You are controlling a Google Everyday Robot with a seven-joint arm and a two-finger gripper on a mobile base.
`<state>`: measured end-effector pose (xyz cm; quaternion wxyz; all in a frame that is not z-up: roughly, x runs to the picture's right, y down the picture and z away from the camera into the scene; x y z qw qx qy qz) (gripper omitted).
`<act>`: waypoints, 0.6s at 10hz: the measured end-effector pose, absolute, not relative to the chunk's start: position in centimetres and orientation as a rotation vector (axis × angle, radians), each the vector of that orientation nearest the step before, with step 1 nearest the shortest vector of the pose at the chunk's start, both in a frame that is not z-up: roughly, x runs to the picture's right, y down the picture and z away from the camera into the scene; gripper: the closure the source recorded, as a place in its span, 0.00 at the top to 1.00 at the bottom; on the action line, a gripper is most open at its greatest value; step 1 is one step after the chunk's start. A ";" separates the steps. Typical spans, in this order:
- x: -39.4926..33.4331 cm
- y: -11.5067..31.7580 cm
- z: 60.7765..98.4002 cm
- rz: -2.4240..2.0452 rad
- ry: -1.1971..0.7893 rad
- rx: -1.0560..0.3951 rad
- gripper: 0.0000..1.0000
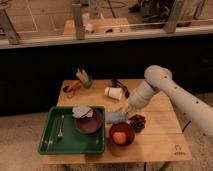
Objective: Place sponge in red bowl
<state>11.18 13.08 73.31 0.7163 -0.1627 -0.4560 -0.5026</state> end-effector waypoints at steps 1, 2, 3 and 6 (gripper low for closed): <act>11.1 13.1 73.3 -1.114 -1.009 -0.359 0.01; 11.3 13.0 73.2 -1.111 -0.999 -0.347 0.01; 12.0 12.9 72.8 -1.110 -0.991 -0.320 0.01; 12.4 13.3 71.7 -1.226 -1.043 -0.286 0.01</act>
